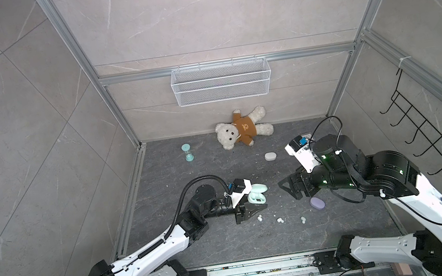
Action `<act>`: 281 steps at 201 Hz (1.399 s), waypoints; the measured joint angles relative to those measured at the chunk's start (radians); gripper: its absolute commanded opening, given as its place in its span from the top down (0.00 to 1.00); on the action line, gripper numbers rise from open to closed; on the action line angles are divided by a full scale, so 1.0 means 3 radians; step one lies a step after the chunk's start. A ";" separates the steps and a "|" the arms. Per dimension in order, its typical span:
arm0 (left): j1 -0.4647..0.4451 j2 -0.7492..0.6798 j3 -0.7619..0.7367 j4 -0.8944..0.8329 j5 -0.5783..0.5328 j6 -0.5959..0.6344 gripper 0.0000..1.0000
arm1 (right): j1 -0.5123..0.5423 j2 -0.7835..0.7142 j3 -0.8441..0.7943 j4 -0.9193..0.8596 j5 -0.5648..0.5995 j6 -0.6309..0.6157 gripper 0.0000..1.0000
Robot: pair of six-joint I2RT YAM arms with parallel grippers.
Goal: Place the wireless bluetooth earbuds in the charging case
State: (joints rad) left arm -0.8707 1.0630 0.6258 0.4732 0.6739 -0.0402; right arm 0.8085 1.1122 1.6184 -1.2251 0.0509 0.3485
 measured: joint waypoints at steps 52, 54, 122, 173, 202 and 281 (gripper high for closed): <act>0.0000 -0.0247 -0.0126 0.0083 -0.0125 -0.0061 0.68 | -0.0768 -0.0292 -0.1334 0.0159 -0.0374 0.0783 0.09; 0.0000 -0.0254 -0.0132 0.0086 -0.0125 -0.0064 0.68 | -0.0779 -0.0298 -0.1408 0.0179 -0.0392 0.0809 0.09; 0.0000 -0.0352 -0.0170 0.0113 -0.0158 -0.0132 0.68 | -0.1030 -0.0334 -0.2815 0.0980 -0.0662 0.1549 0.10; 0.0000 -0.0357 -0.0231 0.0200 -0.0164 -0.0191 0.68 | -0.1161 -0.0188 -0.3265 0.1460 -0.0712 0.1610 0.10; 0.0000 -0.0331 -0.0231 0.0248 -0.0163 -0.0201 0.68 | -0.1222 -0.0093 -0.3426 0.1647 -0.0726 0.1623 0.11; 0.0000 -0.0277 -0.0231 0.0248 -0.0160 -0.0203 0.69 | -0.1544 0.0093 -0.3651 0.2068 -0.0870 0.1526 0.11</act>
State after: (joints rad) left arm -0.8707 0.9798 0.5564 0.5476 0.6258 -0.1013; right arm 0.3454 1.1400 0.5232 -0.6048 -0.2100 0.8062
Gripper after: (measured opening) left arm 0.418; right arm 0.889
